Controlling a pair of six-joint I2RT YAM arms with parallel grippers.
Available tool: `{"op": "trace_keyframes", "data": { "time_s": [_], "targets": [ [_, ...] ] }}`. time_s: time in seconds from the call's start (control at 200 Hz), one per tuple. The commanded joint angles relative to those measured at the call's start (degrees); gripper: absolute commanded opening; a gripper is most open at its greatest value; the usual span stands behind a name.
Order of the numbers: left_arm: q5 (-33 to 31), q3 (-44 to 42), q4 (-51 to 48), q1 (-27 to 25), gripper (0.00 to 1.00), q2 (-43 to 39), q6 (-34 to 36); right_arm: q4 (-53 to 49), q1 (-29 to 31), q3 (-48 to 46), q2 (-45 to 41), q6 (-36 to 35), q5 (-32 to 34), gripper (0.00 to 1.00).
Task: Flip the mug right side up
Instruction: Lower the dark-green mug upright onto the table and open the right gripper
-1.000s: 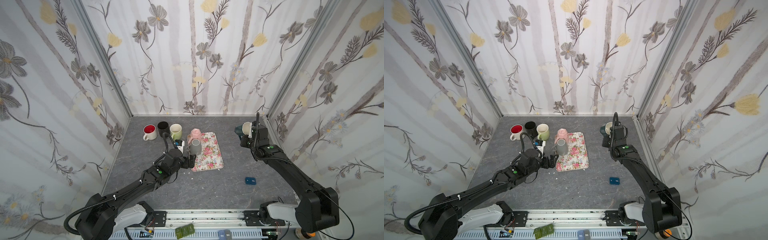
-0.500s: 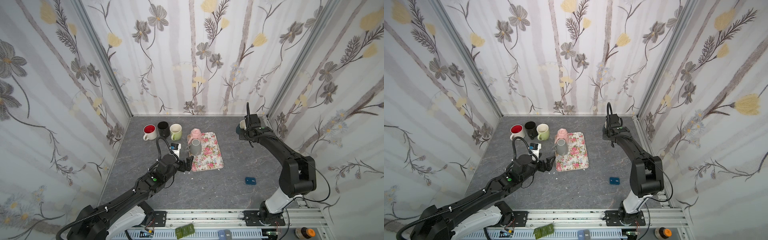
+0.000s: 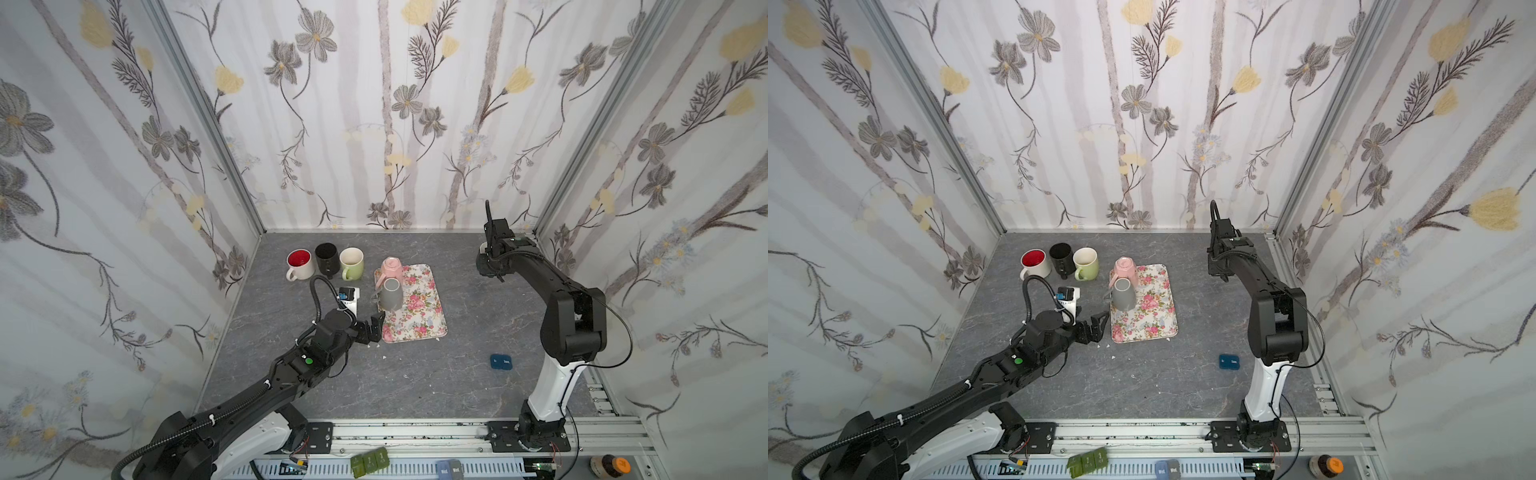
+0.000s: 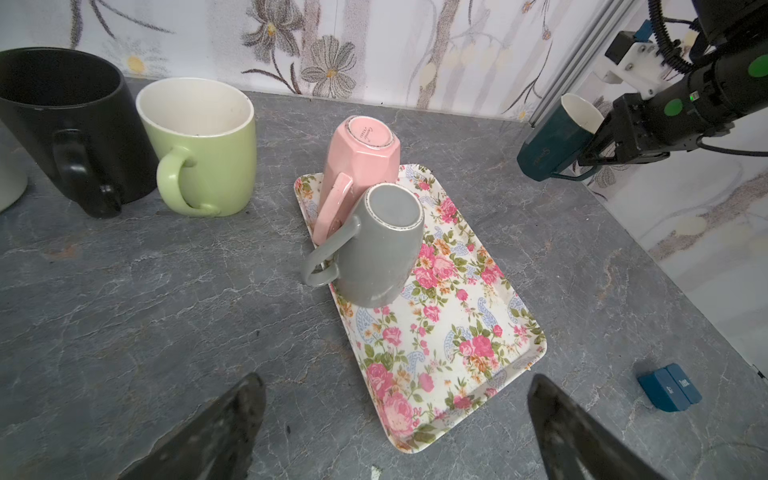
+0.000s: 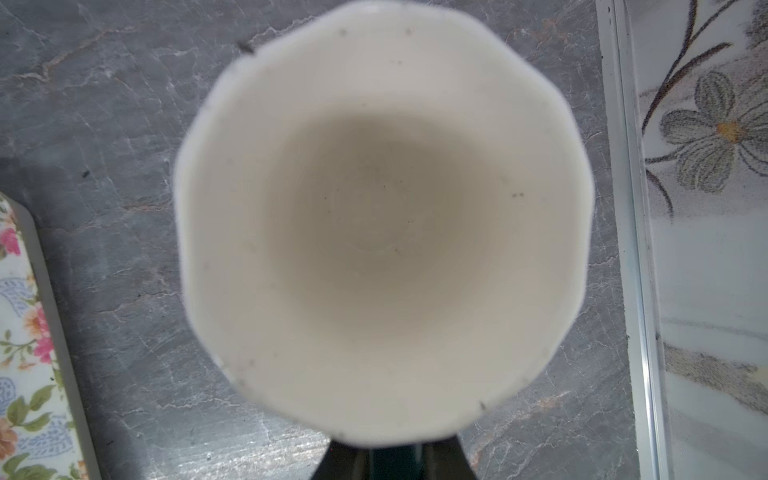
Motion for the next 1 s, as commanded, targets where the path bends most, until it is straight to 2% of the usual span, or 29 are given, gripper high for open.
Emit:
{"op": "trace_keyframes", "data": {
  "time_s": [0.0,0.774,0.794,0.819,0.949,0.994],
  "targets": [
    [-0.80,0.02,2.39,0.09,1.00,0.49,-0.27,2.06,-0.36,1.58,1.03,-0.95,1.60,0.00],
    [-2.03,0.18,2.66,-0.03,1.00,2.98,0.26,2.88,-1.30,2.14,4.99,-0.57,0.06,0.00],
    [-1.95,0.19,2.71,0.07,1.00,3.03,0.26,3.00,-1.26,2.19,5.01,-0.60,-0.04,0.06],
    [-1.94,0.19,2.71,0.10,1.00,3.03,0.26,2.97,-1.26,2.30,5.05,-0.63,-0.18,0.20],
    [-1.94,0.19,2.58,0.11,1.00,3.03,0.34,3.36,-1.26,2.20,4.43,-0.32,-0.30,0.76],
    [-1.94,0.24,2.62,0.10,1.00,3.06,0.35,4.12,-1.26,1.68,3.67,-0.42,-0.87,0.84]
  ]
}}
